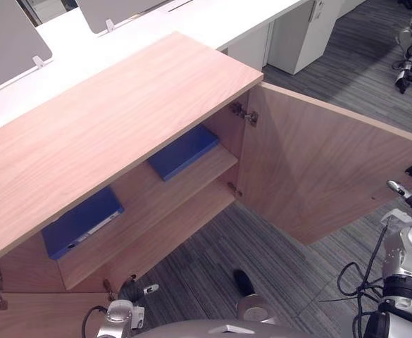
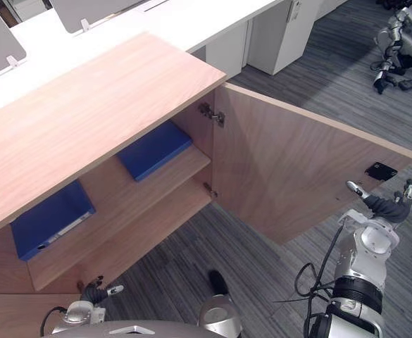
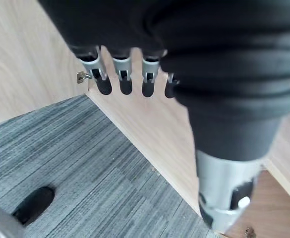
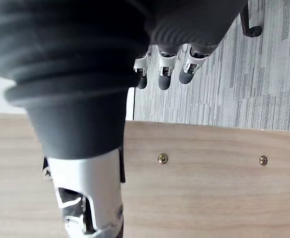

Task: Walk over to the cabinet, pick up the folder, carry it to the office cabinet, place the folder inside the office cabinet, then close the office cabinet door

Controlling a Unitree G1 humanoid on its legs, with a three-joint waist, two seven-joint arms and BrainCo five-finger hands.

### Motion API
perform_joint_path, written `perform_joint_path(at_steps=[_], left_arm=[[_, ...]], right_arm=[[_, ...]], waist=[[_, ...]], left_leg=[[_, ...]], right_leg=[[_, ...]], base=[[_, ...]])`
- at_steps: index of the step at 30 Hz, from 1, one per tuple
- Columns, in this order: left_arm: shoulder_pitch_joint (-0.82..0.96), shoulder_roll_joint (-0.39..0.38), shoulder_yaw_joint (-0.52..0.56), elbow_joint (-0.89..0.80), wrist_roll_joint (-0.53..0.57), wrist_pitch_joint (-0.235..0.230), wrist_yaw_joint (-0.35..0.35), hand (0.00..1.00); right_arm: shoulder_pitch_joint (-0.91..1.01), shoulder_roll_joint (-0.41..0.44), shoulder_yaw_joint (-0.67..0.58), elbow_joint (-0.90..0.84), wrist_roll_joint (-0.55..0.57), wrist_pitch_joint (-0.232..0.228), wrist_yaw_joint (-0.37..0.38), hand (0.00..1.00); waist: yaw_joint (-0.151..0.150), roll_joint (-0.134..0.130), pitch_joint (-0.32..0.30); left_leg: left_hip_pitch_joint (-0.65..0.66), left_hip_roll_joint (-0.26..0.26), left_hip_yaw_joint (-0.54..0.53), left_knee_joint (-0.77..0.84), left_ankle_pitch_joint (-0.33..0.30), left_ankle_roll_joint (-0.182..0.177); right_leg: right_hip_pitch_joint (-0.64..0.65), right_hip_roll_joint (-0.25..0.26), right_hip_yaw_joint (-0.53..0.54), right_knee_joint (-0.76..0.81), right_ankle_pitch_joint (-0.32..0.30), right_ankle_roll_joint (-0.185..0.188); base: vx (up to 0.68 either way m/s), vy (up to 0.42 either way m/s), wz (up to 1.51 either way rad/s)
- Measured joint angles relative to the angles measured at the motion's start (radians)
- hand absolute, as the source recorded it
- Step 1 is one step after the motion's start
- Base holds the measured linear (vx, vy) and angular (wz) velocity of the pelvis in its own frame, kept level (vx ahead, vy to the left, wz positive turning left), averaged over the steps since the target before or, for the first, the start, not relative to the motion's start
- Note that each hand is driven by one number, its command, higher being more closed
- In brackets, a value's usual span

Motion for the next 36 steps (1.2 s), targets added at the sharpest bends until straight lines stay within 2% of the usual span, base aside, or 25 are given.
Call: perform_joint_path(at_steps=[6,19,23,28,32,36], left_arm=[[0.006,0.0,-0.017,0.001,0.02,-0.001,0.0,0.0],[0.0,-0.006,-0.033,0.001,0.048,-0.006,0.001,0.0],[-0.005,-0.006,-0.032,0.001,0.058,-0.005,0.001,0.0],[-0.023,-0.005,-0.033,0.009,0.078,0.003,0.002,0.0],[-0.042,-0.005,-0.035,0.018,0.094,0.003,0.002,0.0],[-0.06,-0.004,-0.048,0.02,0.116,0.006,0.002,0.0]], right_arm=[[-0.015,-0.018,0.065,0.022,-0.003,0.001,0.035,0.0],[-0.024,0.0,0.111,0.003,-0.013,0.001,0.031,0.0],[0.073,0.094,0.097,-0.144,-0.021,0.002,0.02,0.0],[0.218,0.257,0.141,-0.349,-0.06,0.004,0.02,0.0],[0.358,0.362,0.202,-0.511,-0.095,0.007,0.032,0.0],[0.502,0.456,0.273,-0.674,-0.123,0.007,0.045,0.0]], waist=[[0.001,0.003,0.0],[-0.011,0.0,0.001],[-0.014,-0.013,0.004],[-0.016,-0.063,-0.001],[-0.018,-0.093,-0.007],[-0.024,-0.101,-0.01]], left_leg=[[0.0,0.003,-0.001,-0.003,0.001,0.0],[0.002,0.003,0.003,-0.007,0.003,0.0],[0.003,0.009,0.007,-0.007,0.005,-0.004],[0.013,0.017,0.036,-0.007,0.008,-0.009],[0.019,0.022,0.055,-0.004,0.009,-0.01],[0.012,0.02,0.064,0.007,0.006,-0.01]], right_leg=[[-0.001,0.003,-0.004,0.0,0.001,0.002],[-0.004,0.006,-0.003,0.0,0.004,0.007],[-0.004,0.015,0.001,0.0,0.007,0.007],[-0.008,0.033,0.034,0.0,0.018,0.003],[-0.014,0.038,0.05,0.0,0.014,-0.01],[-0.023,0.038,0.063,0.004,0.03,-0.008]], base=[[-0.04,-0.039,0.0],[-0.05,-0.037,-0.02],[-0.04,-0.036,-0.05],[-0.05,-0.046,-0.21],[-0.09,-0.06,-0.15],[-0.06,-0.047,-0.12]])
